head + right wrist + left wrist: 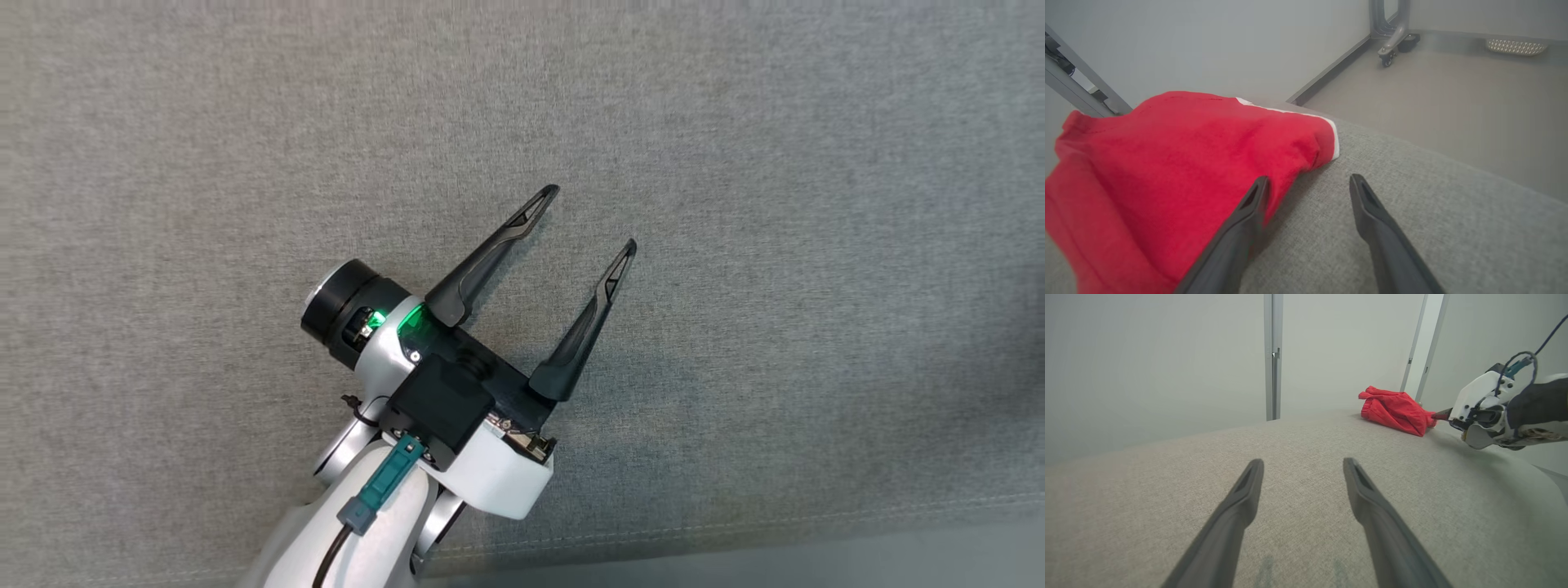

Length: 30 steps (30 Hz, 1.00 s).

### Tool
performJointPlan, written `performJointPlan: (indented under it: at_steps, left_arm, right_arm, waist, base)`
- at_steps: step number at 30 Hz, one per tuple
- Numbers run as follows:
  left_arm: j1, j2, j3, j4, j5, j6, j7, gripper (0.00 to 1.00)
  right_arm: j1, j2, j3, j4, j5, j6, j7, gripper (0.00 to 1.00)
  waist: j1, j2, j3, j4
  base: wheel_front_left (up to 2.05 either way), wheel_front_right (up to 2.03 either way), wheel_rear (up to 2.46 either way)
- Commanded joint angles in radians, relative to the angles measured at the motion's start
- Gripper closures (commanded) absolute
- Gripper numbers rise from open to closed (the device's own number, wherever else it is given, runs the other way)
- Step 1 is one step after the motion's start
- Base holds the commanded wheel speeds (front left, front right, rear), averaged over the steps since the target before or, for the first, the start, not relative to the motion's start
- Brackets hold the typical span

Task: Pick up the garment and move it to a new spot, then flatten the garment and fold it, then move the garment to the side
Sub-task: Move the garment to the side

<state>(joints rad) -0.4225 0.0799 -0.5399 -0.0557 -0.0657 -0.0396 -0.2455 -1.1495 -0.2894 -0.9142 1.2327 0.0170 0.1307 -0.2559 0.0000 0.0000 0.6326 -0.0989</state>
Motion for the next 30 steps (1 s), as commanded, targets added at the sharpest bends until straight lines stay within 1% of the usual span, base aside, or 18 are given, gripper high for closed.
performJointPlan:
  at_steps: [1, 3, 5, 6, 8, 10, 11, 12, 16, 21, 25, 30]
  left_arm:
    - [0.005, 0.002, 0.026, -0.01, -0.019, 0.015, 0.001, 0.0]
    - [0.014, -0.001, 0.034, 0.004, -0.028, 0.029, -0.001, 0.0]
    - [0.023, -0.004, 0.046, 0.017, -0.039, 0.047, -0.003, 0.0]
    - [0.032, -0.006, 0.058, 0.031, -0.051, 0.063, -0.005, 0.0]
    - [0.043, -0.009, 0.072, 0.044, -0.066, 0.078, -0.008, 0.0]
    - [0.055, -0.012, 0.087, 0.056, -0.082, 0.097, -0.01, 0.0]
    - [0.055, -0.012, 0.087, 0.056, -0.082, 0.097, -0.01, 0.0]
    - [0.062, -0.013, 0.095, 0.061, -0.091, 0.105, -0.011, 0.0]
    - [0.092, -0.018, 0.132, 0.08, -0.128, 0.141, -0.014, 0.0]
    - [0.134, -0.022, 0.178, 0.101, -0.171, 0.17, -0.016, 0.0]
    - [0.161, -0.023, 0.211, 0.109, -0.187, 0.178, -0.016, 0.0]
    - [0.188, -0.024, 0.251, 0.13, -0.197, 0.177, -0.016, 0.0]
  right_arm:
    - [0.037, -0.044, -0.034, -0.008, -0.067, 0.0, -0.006, 0.0]
    - [0.051, -0.052, -0.069, -0.022, -0.127, 0.0, -0.006, 0.0]
    - [0.044, -0.034, -0.081, -0.065, -0.177, 0.0, -0.006, 0.0]
    - [0.036, -0.001, -0.068, -0.111, -0.204, 0.0, -0.006, 0.0]
    - [0.044, 0.033, -0.017, -0.146, -0.218, 0.0, -0.006, 0.0]
    - [0.071, 0.054, 0.057, -0.175, -0.228, 0.0, -0.006, 0.0]
    - [0.071, 0.054, 0.057, -0.175, -0.228, 0.0, -0.006, 0.0]
    - [0.087, 0.064, 0.096, -0.191, -0.224, 0.0, -0.006, 0.0]
    - [0.17, 0.104, 0.251, -0.253, -0.159, 0.0, -0.006, 0.0]
    - [0.299, 0.144, 0.468, -0.347, -0.031, 0.0, -0.006, 0.0]
    - [0.393, 0.155, 0.621, -0.443, 0.077, 0.0, -0.006, 0.0]
    - [0.503, 0.155, 0.787, -0.577, 0.17, 0.0, -0.006, 0.0]
  waist:
    - [0.0, 0.0, -0.045, 0.004]
    - [0.0, 0.0, -0.074, 0.007]
    - [0.0, 0.0, -0.104, 0.011]
    - [0.0, 0.0, -0.137, 0.018]
    - [0.0, 0.0, -0.174, 0.026]
    - [0.0, 0.0, -0.211, 0.038]
    - [0.0, 0.0, -0.211, 0.038]
    - [0.0, 0.0, -0.23, 0.045]
    - [0.0, 0.0, -0.305, 0.073]
    - [0.0, 0.0, -0.385, 0.103]
    - [0.0, 0.0, -0.431, 0.123]
    - [0.0, 0.0, -0.484, 0.145]
  base:
    - [0.0, 0.0, 0.0]
    - [0.0, 0.0, 0.0]
    - [0.0, 0.0, 0.0]
    - [0.0, 0.0, 0.0]
    - [0.0, 0.0, 0.0]
    - [0.0, 0.0, 0.0]
    - [0.0, 0.0, 0.0]
    - [0.0, 0.0, 0.0]
    - [0.0, 0.0, 0.0]
    - [0.0, 0.0, 0.0]
    - [0.0, 0.0, 0.0]
    - [0.0, 0.0, 0.0]
